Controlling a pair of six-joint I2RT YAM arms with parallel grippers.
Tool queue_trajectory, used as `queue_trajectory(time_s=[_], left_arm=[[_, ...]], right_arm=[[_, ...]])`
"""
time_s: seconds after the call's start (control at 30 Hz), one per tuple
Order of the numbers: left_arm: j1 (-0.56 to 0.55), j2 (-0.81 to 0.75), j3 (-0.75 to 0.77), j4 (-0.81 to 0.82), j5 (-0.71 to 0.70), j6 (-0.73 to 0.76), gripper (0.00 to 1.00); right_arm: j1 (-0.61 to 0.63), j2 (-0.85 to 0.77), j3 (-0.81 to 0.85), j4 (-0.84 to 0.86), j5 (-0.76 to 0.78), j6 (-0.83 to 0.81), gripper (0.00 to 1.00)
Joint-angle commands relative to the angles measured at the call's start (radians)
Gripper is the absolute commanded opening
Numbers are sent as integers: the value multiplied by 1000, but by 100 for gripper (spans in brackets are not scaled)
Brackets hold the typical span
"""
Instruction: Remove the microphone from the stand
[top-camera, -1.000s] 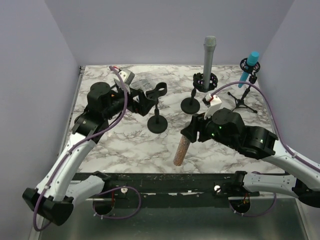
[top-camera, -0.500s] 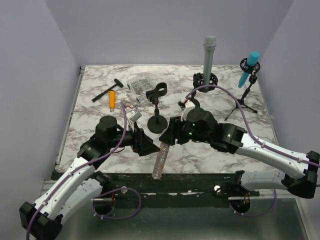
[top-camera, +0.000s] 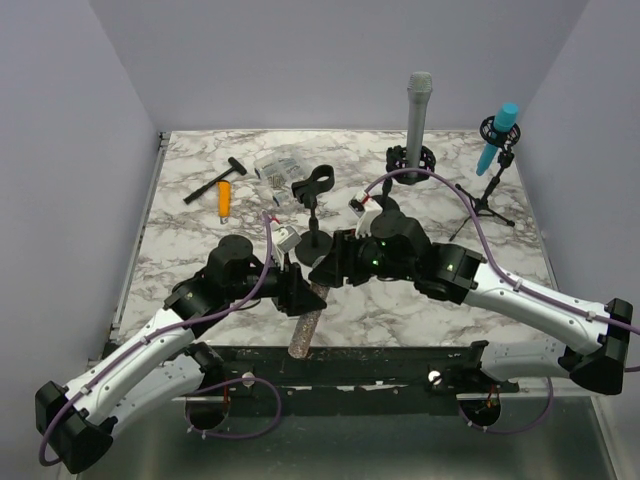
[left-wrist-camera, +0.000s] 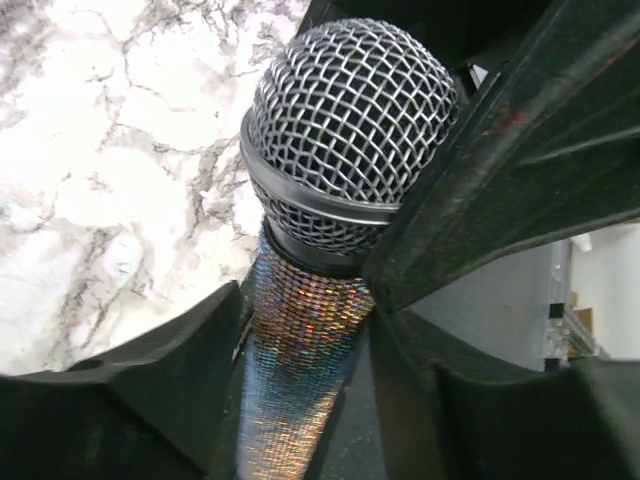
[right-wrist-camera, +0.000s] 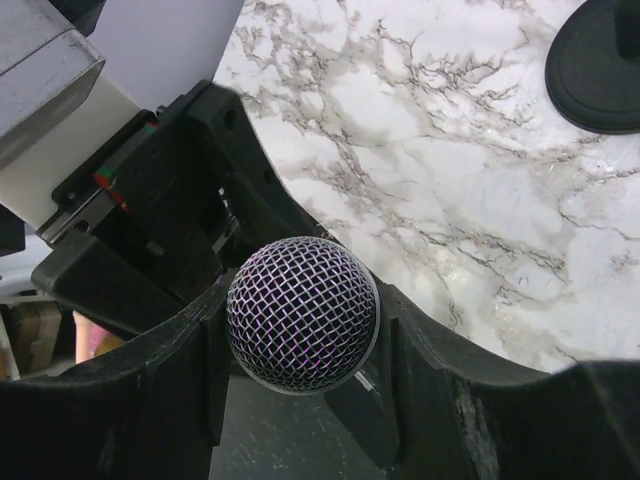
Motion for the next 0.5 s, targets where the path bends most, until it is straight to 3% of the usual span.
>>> queue_trajectory(time_s=[0.0,0.1,0.13,0.17,0.33,0.4,0.47], left_arm=[[-16,11,52,-12,-82,34,44],[-17,35,81,-43,-94,64,20],[-16,40,87,-54,-109,72,5],[-16,41,92,-69,-127,77,0],[-14,38,101,-126,-233,87,0],[-13,38,102,-152,-315,67,0],[-7,43,106,-212,-476,1,0]], right_arm=[[-6,-26,-9,47,-37,3,1],[-6,-38,-21,62,-32,-4,1],[-6,-43,-25,66,-25,-5,1],[-6,-49,-29,66,-10,-4,4],[-6,-79,-26,9,129,-14,83],[-7,-97,-14,-30,197,-18,99],[-6,-120,-1,-87,301,1,100]])
